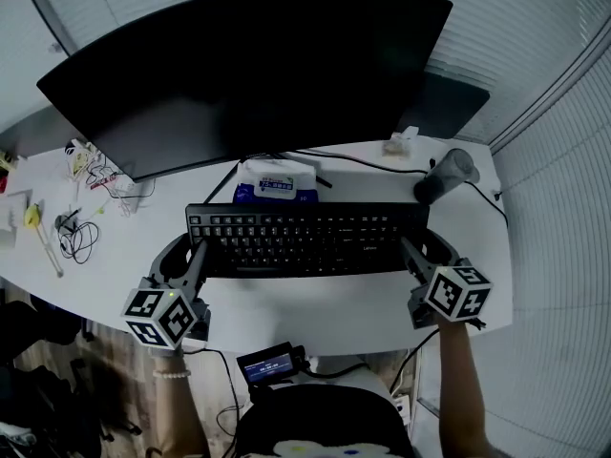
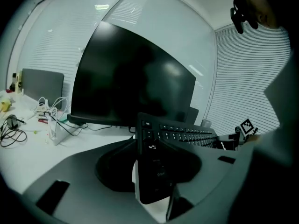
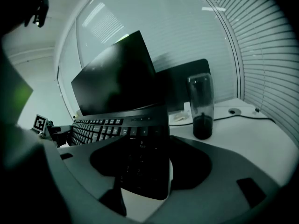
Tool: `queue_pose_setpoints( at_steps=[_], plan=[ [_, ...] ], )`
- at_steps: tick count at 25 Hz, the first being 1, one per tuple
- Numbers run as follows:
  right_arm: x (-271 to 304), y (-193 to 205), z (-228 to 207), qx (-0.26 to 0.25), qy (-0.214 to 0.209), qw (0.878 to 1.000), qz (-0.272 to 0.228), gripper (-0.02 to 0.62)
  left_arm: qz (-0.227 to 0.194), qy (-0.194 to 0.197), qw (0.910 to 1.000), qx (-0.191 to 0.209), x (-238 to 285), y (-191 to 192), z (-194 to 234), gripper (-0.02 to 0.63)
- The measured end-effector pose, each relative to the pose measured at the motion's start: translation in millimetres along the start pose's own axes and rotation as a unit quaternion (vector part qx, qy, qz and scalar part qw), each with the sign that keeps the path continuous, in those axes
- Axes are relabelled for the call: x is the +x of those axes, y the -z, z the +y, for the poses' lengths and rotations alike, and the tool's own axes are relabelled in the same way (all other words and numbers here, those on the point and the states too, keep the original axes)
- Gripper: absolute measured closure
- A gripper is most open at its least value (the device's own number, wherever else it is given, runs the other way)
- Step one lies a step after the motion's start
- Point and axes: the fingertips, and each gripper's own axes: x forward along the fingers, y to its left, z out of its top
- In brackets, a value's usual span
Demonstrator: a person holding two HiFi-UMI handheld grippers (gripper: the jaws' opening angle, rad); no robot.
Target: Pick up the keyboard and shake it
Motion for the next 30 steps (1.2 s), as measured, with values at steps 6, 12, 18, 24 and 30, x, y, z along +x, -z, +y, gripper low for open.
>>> queue_pose_setpoints(
  at_steps=[6, 12, 18, 24, 30],
  plan=[
    [-29.0, -55.6, 21.9, -0.051, -0.004, 0.995, -0.087, 0.321, -0.083, 0.006, 0.9959, 0.037, -20.5, -50.0, -12.9, 0.452],
    [-63.6, -94.5, 39.3, -0.089, -0.009, 0.980, -0.180, 0.321, -0.159, 0.011, 0.9850, 0.066, -46.9, -89.6, -29.8, 0.451],
    [-103.3, -129.7, 66.3, -0.118, -0.023, 0.958, -0.259, 0.321, -0.238, 0.023, 0.9661, 0.097, -81.9, -131.7, -46.1, 0.452],
    [-144.5, -163.7, 84.0, -0.152, -0.027, 0.929, -0.335, 0.321, -0.311, 0.041, 0.9427, 0.113, -108.4, -167.5, -68.8, 0.451],
    [-183.5, -186.9, 102.3, -0.178, -0.026, 0.905, -0.386, 0.321, -0.358, 0.056, 0.9244, 0.120, -134.2, -194.4, -86.1, 0.453]
  ],
)
